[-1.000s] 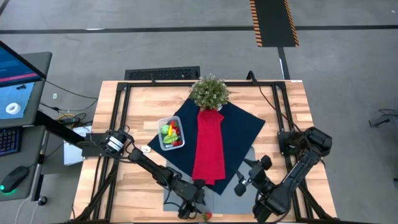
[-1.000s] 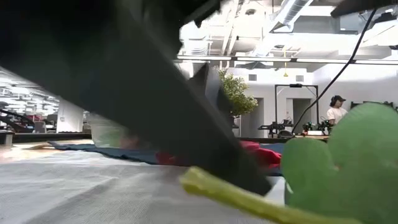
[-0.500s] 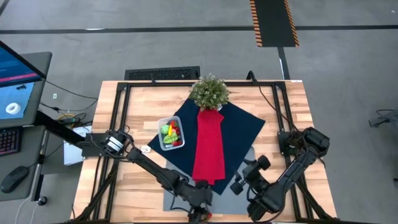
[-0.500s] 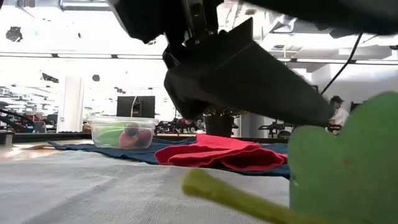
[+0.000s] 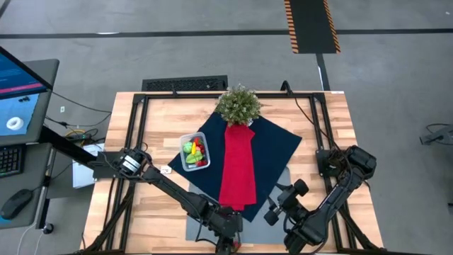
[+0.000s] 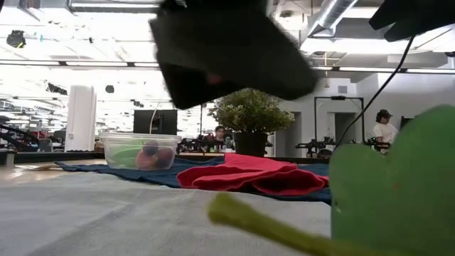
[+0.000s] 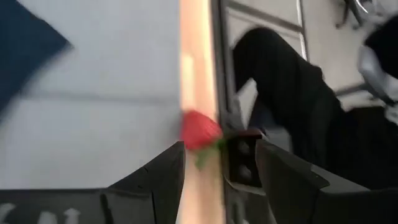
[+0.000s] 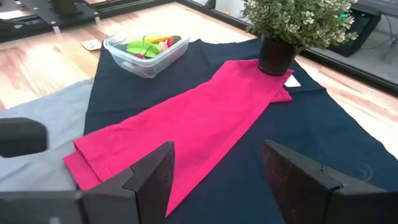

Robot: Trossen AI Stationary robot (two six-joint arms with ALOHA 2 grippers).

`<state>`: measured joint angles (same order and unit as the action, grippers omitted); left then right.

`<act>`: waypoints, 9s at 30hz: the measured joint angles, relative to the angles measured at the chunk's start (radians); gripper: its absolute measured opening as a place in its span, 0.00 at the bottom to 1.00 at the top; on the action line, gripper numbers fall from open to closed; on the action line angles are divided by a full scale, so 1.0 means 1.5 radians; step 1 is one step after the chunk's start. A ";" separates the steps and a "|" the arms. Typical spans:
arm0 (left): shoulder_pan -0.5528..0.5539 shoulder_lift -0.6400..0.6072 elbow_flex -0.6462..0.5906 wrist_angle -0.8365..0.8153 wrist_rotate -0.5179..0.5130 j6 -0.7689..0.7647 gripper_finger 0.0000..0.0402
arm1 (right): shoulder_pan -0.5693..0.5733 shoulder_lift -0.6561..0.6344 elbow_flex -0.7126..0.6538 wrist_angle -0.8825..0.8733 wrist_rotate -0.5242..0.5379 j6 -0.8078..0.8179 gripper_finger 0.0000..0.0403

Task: Pick and placing Produce into tupperware
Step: Put the red strawberry into the transparent bin

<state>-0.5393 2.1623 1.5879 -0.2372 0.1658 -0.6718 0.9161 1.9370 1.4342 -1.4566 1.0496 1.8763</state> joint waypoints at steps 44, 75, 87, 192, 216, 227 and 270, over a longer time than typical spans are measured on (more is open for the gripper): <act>-0.056 -0.012 -0.065 0.037 -0.058 0.589 0.45 | -0.043 0.000 0.001 0.250 -0.132 -0.017 0.66; -0.049 -0.022 -0.101 0.113 -0.014 0.659 0.45 | -0.316 0.000 0.001 0.843 -0.162 -0.054 0.66; -0.043 -0.021 -0.101 0.142 -0.016 0.661 0.45 | -0.414 0.000 0.001 0.843 -0.315 -0.105 0.66; -0.003 -0.509 -0.128 -0.202 -0.146 0.478 0.00 | -0.566 0.000 0.001 0.889 -0.318 -0.047 0.66; -0.115 -0.671 -0.766 0.273 -0.471 0.262 0.29 | -0.566 0.000 0.001 0.888 -0.318 -0.047 0.66; -0.134 -0.515 -0.767 0.360 -0.558 0.329 0.32 | -0.566 0.000 0.000 0.889 -0.318 -0.047 0.66; -0.131 -0.530 -0.736 0.561 -0.628 0.411 0.32 | -0.572 0.000 0.001 0.888 -0.287 -0.157 0.66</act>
<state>-0.7357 1.3678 0.4835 0.6037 -0.7760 -0.0553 0.0584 1.9377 1.4349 -0.1253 0.6188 1.6405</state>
